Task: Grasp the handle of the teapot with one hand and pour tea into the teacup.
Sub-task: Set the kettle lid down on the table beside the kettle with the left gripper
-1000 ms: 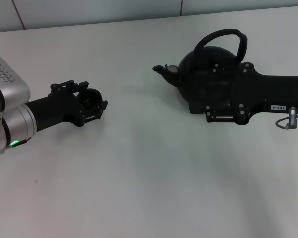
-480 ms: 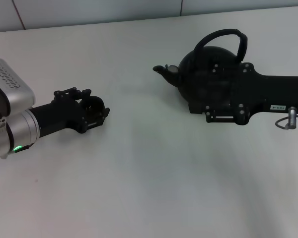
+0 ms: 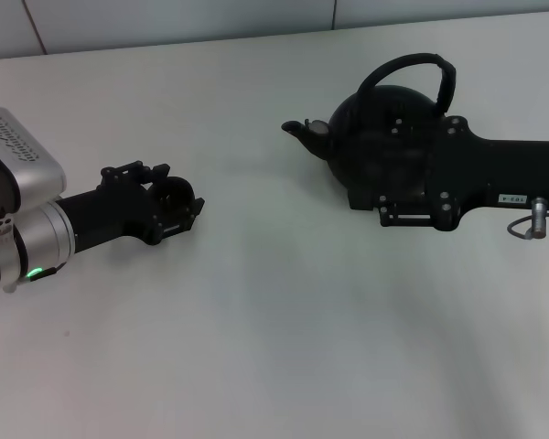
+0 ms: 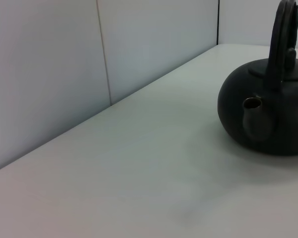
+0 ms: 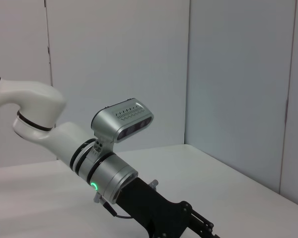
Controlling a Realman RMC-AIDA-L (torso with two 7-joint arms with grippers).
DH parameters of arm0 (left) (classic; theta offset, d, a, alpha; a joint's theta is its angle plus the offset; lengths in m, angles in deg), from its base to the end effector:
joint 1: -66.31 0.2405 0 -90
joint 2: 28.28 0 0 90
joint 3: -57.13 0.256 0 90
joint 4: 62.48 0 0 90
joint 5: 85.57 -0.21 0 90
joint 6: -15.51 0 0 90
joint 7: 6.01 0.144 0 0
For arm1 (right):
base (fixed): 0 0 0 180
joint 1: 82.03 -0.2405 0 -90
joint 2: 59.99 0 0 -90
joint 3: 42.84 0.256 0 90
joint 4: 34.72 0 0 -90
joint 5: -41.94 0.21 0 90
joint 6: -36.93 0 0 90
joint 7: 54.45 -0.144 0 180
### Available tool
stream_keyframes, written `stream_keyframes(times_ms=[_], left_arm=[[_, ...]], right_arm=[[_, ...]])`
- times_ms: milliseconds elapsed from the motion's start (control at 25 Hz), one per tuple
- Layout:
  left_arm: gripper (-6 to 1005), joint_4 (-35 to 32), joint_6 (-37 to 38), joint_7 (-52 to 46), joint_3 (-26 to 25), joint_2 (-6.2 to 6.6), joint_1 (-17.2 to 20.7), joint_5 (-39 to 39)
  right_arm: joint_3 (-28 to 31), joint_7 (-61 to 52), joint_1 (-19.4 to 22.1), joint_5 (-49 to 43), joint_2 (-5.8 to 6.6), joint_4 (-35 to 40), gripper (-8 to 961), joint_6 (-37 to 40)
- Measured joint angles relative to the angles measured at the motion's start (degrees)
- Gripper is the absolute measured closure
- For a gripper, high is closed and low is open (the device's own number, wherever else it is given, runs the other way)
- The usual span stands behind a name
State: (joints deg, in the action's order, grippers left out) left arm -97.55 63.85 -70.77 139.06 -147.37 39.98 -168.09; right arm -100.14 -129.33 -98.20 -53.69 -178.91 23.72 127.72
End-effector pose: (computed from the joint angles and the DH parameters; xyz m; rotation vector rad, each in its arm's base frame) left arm -0.2668 0.3554 -0.0710 -2.5400 -0.3975 -0.3396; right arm 0.2421 0.2996 0.0330 -2.6828 0.2145 0.7525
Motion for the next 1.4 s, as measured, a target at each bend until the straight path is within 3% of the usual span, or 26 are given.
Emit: stream_keyframes(times_ms=[1400], left_arm=[[226, 1.43, -2.76, 0.07, 1.71, 0.0, -0.7, 0.26]], right_arm=[[0.0, 0.0, -0.03, 0.0, 0.0, 0.15, 253, 0.0]])
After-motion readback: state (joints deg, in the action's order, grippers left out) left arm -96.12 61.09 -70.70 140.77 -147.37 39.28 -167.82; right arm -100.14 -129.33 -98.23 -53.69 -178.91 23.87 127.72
